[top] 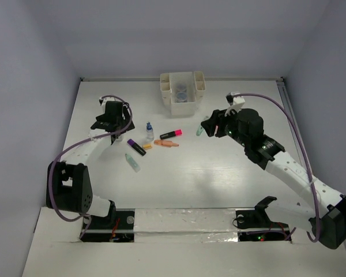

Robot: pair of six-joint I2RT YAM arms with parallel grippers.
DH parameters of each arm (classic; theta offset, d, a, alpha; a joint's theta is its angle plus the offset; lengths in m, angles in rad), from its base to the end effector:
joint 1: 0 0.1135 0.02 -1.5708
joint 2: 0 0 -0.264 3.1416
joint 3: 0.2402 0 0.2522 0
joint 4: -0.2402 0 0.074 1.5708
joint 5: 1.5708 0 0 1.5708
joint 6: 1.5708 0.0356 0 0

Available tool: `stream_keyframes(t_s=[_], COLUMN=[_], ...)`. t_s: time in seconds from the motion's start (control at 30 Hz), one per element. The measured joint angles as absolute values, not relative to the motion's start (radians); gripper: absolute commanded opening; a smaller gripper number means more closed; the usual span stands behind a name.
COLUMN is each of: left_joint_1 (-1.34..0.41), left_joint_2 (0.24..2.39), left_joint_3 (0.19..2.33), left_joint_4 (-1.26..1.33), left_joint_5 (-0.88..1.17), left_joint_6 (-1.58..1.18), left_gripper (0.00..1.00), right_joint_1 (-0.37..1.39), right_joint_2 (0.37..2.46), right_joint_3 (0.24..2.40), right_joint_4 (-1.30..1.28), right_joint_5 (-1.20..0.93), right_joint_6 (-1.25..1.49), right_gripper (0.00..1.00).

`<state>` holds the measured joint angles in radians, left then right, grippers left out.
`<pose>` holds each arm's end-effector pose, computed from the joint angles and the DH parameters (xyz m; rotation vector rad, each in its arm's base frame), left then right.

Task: Sort the stationery into containers
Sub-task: Pick up the stationery from the center of the board.

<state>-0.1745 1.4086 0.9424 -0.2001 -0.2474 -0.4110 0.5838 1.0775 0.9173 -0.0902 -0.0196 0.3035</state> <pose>0.3053 -0.0450 0.2505 -0.3932 2.1786 -0.0468 0.2103 0.1398 0.3390 -0.2752 1.8488 0.6395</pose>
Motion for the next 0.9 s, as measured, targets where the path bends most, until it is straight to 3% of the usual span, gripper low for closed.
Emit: stream_keyframes(t_s=[0.1,0.6,0.7,0.77,0.9], left_joint_1=[-0.175,-0.175,-0.175,-0.175,-0.175], left_joint_2=[1.433,1.543,1.571,1.575,1.575], left_joint_3=[0.951,0.958,0.958,0.958,0.961], left_joint_4=[-0.211,-0.238,-0.242,-0.243,-0.239], left_joint_5=[-0.268,-0.370,-0.369,-0.370,-0.377], left_joint_6=[-0.410,-0.413,-0.413,-0.414,-0.413], left_gripper=[0.69,0.78,0.74,0.66,0.65], right_joint_1=[0.584,0.584,0.584,0.584,0.584], right_joint_2=[1.070,1.077,1.073,1.069,1.067], right_joint_3=[0.896,0.887,0.887,0.887,0.887], right_joint_4=[-0.094,-0.097,-0.097,-0.097,-0.097], right_joint_5=[-0.028,-0.095,-0.101,-0.105,-0.113], right_joint_6=[0.304,0.311,0.311,0.311,0.312], right_gripper=[0.64,0.71,0.71,0.71,0.71])
